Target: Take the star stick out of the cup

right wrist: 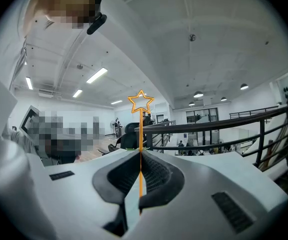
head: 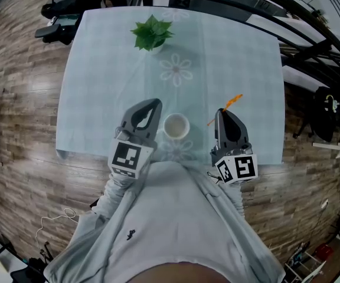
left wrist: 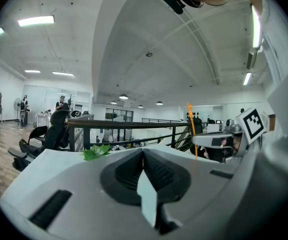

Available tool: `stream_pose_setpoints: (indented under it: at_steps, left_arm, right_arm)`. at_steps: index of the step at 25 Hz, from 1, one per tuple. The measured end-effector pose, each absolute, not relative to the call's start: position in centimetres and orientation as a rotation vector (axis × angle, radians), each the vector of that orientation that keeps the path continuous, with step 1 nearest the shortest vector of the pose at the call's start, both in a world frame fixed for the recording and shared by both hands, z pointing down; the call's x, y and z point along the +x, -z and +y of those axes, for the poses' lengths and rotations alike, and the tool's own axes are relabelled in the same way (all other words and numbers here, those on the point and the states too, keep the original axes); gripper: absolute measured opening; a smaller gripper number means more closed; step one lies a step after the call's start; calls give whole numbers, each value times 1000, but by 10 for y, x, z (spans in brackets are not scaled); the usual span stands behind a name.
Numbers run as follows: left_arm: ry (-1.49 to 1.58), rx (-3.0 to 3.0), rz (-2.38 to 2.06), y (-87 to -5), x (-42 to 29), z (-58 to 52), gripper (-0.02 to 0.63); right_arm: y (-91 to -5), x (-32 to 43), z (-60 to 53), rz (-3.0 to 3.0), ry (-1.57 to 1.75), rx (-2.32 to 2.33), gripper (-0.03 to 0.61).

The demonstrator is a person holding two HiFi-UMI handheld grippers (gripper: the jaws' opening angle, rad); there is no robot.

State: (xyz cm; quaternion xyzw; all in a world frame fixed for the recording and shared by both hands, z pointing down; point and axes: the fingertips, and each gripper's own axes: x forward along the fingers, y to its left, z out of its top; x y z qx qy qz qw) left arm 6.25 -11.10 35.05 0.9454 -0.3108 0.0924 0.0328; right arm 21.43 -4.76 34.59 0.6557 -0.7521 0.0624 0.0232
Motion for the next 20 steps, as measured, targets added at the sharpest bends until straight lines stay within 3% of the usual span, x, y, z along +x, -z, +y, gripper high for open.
stream_pose_setpoints:
  at_steps: [20]
  left_arm:
    - [-298, 2898, -930, -358, 61, -111, 20]
  right_arm:
    - [-350, 218, -44, -2314, -253, 2068, 18]
